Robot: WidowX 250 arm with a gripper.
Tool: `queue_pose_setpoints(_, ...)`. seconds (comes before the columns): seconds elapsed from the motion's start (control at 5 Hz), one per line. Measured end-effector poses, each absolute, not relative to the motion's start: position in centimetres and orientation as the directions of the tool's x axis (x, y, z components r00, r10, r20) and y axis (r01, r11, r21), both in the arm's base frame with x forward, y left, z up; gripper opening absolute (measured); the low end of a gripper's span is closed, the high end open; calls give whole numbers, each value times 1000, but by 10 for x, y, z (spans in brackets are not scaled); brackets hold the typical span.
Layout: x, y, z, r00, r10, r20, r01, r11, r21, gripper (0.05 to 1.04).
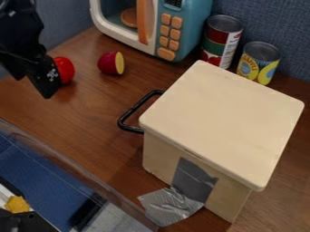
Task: Open the drawer
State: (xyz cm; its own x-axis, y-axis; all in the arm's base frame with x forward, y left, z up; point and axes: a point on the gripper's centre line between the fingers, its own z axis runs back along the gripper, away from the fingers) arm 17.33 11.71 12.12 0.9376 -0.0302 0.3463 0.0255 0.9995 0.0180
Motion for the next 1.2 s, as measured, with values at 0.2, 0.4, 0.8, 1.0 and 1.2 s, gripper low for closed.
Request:
queue_pose_setpoints(0.2, 174, 114, 118, 940, -21, 341, 22, 1000, 1, 1000)
queue_pose_setpoints(0.4, 191, 98, 117, 932, 12, 361, 11, 998, -62, 1001)
queue_pose_setpoints(0.8, 225, 81, 104, 923, 42, 383, -2, 995, -103, 1001)
queue_pose_setpoints(1.0, 239, 80, 88, 929, 11, 370, 20, 997, -80, 1001)
queue_pose_setpoints(1.2, 252, 83, 74, 930, 9, 368, 25, 996, -88, 1001)
